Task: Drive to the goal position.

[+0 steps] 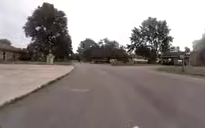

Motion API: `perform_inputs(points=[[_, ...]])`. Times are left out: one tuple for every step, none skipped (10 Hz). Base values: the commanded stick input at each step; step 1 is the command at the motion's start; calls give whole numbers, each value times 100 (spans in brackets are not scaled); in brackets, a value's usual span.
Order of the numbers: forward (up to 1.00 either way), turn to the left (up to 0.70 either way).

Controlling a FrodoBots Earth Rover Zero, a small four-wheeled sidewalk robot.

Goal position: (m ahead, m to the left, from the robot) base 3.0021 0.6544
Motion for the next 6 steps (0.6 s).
perform_inputs(points=[[70, 0], [70, 0], [70, 0], [70, 0], [70, 0], [70, 0]])
